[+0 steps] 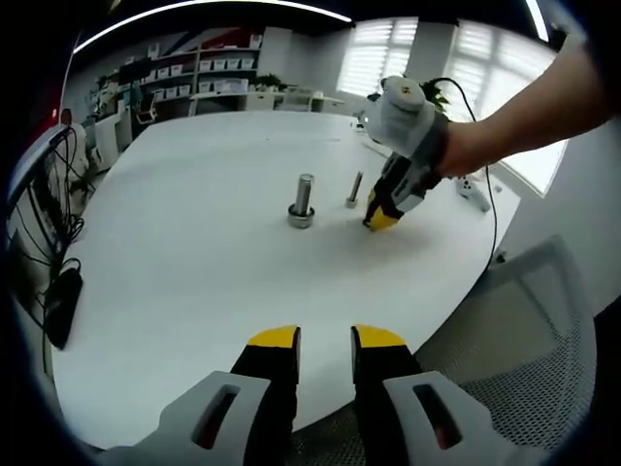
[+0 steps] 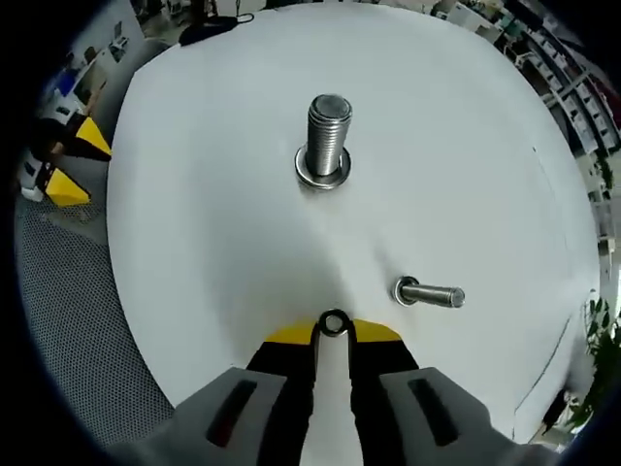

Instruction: Place the washer onto the threaded stud by aligning its center hole with the stud, sliding it down to the base, and recovering from edge contact or off-axis alignment until the washer reaches the visible bottom stop.

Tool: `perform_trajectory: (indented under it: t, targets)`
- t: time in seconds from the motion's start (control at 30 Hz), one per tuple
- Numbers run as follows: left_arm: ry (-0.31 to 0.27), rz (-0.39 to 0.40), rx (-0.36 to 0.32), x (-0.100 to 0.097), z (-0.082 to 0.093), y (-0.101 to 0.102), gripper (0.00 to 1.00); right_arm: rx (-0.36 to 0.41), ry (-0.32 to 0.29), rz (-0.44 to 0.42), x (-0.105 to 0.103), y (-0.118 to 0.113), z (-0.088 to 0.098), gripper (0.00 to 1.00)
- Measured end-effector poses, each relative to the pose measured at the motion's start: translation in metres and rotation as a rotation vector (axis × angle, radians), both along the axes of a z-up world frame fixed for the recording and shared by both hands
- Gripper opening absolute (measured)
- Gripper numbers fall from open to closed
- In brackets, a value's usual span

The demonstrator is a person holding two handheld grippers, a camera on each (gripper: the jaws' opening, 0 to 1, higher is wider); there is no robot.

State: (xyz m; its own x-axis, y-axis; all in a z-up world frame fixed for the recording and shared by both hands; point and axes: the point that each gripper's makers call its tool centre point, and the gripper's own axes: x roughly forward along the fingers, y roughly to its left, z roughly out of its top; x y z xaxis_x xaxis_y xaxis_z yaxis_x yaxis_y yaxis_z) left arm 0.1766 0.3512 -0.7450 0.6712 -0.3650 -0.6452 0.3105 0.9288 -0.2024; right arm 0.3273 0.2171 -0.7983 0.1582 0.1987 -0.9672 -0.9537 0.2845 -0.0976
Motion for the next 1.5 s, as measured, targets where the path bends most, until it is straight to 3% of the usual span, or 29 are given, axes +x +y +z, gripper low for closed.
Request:
perform_trajectory:
  t: [0.27, 0.4, 1.13, 1.23, 1.3, 1.5]
  targets:
    - [0.005, -0.003, 0.003, -0.001, -0.001, 0.000, 0.18, 0.028, 0.023, -0.035, 0.004, 0.000, 0.001, 0.14]
    - [-0.002, -0.006, 0.001, 0.000, 0.000, -0.001, 0.18, 0.065, 0.037, -0.131, 0.006, -0.002, 0.004, 0.14]
    - [-0.010, -0.020, -0.008, 0.000, 0.002, -0.004, 0.18, 0.140, -0.088, -0.255, 0.048, -0.013, 0.061, 0.14]
    - [-0.011, -0.026, -0.011, 0.000, 0.001, -0.005, 0.18, 0.200, -0.106, -0.213, 0.048, -0.001, 0.071, 0.14]
    - [-0.013, -0.028, -0.011, 0.000, 0.002, -0.005, 0.18, 0.198, -0.128, -0.175, 0.049, 0.003, 0.074, 0.14]
    - [-0.010, -0.029, -0.010, -0.001, 0.001, -0.005, 0.18, 0.167, -0.110, -0.164, 0.051, 0.006, 0.066, 0.14]
